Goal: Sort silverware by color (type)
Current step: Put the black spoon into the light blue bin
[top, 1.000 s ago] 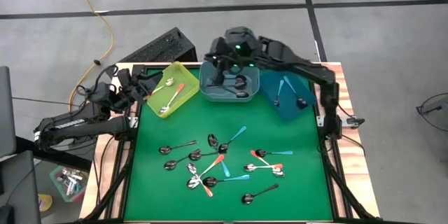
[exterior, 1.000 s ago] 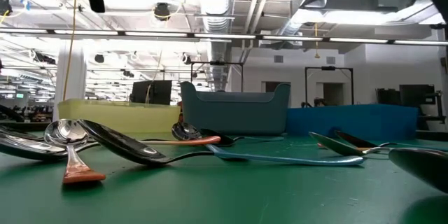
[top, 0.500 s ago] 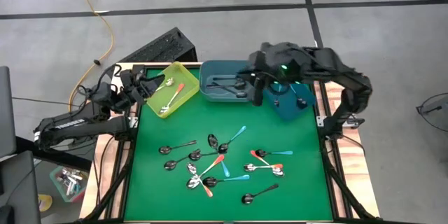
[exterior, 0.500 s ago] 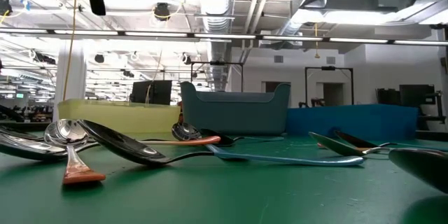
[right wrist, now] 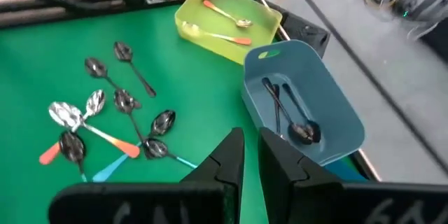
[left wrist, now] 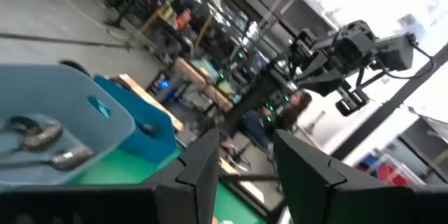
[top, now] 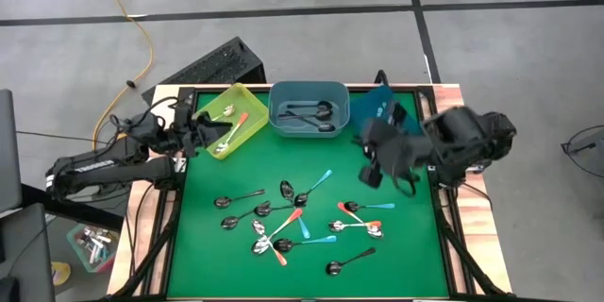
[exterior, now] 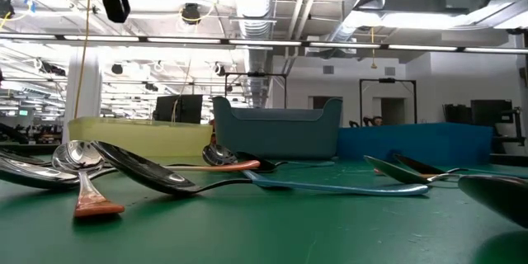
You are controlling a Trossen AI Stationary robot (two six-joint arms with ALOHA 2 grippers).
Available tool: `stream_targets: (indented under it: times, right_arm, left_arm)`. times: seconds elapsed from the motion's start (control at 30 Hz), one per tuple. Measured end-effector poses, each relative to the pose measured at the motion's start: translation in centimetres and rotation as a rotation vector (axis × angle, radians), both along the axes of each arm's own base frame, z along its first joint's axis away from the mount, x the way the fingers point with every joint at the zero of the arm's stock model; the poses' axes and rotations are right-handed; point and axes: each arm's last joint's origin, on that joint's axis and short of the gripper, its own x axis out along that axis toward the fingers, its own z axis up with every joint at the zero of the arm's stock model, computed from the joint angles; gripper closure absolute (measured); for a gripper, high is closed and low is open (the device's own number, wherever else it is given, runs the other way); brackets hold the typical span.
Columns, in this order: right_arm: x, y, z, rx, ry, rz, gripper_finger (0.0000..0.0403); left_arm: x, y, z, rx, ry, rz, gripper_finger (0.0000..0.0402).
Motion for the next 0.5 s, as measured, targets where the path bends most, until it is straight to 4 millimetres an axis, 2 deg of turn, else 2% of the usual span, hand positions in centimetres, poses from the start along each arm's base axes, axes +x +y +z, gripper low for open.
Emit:
stream_targets:
  times: [0.13,0.3,0.5]
  right_arm:
    - [-1.1,1.3,-0.7,0.017,-0.002,0.008,0.0347]
    - [-4.0,1.7,-0.9,0.03,-0.031,0.025,0.0347]
    - [-6.8,2.4,-3.3,0.072,-0.086,0.036,0.0347]
  left_arm:
    - [0.1,-0.4,0.0,-0.001,-0.001,-0.028,0.0281]
    - [0.2,-0.5,-0.2,-0.006,0.014,0.039,0.0281]
    - [0.2,-0.7,-0.4,-0.051,0.032,0.083,0.0281]
